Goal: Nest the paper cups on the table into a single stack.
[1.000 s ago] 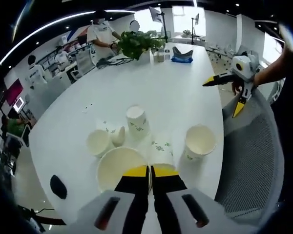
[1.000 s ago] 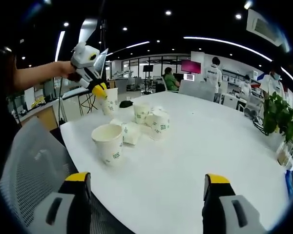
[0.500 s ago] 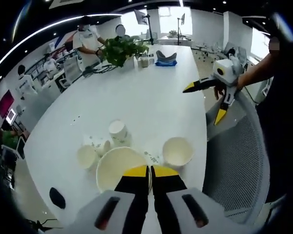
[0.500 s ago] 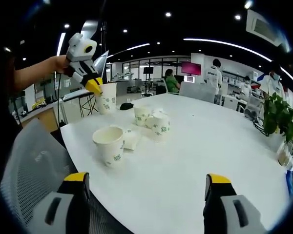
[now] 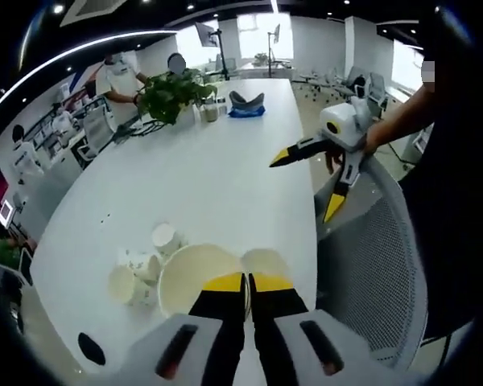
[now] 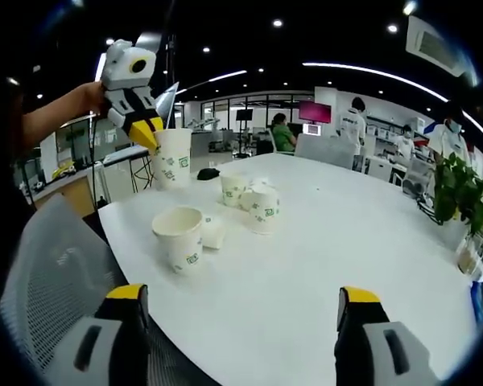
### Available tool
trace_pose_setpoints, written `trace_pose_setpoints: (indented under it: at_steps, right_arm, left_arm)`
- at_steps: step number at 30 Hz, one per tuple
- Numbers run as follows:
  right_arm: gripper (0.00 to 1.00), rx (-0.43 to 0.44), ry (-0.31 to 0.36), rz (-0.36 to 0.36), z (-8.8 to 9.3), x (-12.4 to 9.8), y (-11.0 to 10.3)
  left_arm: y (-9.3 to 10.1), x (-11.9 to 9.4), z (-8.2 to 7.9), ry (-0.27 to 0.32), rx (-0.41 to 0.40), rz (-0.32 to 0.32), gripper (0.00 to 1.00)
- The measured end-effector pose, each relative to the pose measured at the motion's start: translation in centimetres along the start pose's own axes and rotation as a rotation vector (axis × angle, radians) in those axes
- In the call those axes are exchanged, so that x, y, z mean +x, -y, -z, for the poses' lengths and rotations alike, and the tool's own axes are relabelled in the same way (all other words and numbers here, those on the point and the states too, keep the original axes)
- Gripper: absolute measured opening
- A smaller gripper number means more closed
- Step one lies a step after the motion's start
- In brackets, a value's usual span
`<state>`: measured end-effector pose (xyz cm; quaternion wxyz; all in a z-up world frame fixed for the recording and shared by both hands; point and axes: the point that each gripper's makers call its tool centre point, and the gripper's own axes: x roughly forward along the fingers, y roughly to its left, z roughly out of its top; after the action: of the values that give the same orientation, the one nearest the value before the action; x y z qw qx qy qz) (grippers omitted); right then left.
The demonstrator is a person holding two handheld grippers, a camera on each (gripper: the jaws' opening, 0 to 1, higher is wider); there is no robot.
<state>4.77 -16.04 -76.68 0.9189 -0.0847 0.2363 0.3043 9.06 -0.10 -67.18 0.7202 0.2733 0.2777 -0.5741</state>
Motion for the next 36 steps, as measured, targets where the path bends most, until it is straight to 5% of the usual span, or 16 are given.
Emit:
trace_pose_setpoints:
  at_steps: [36]
  right_arm:
    - [0.97, 0.008, -0.004, -0.005, 0.1, 0.0, 0.0]
  left_arm:
    - [4.2, 5.4, -0.2, -0.043, 0.070, 0.103, 0.00]
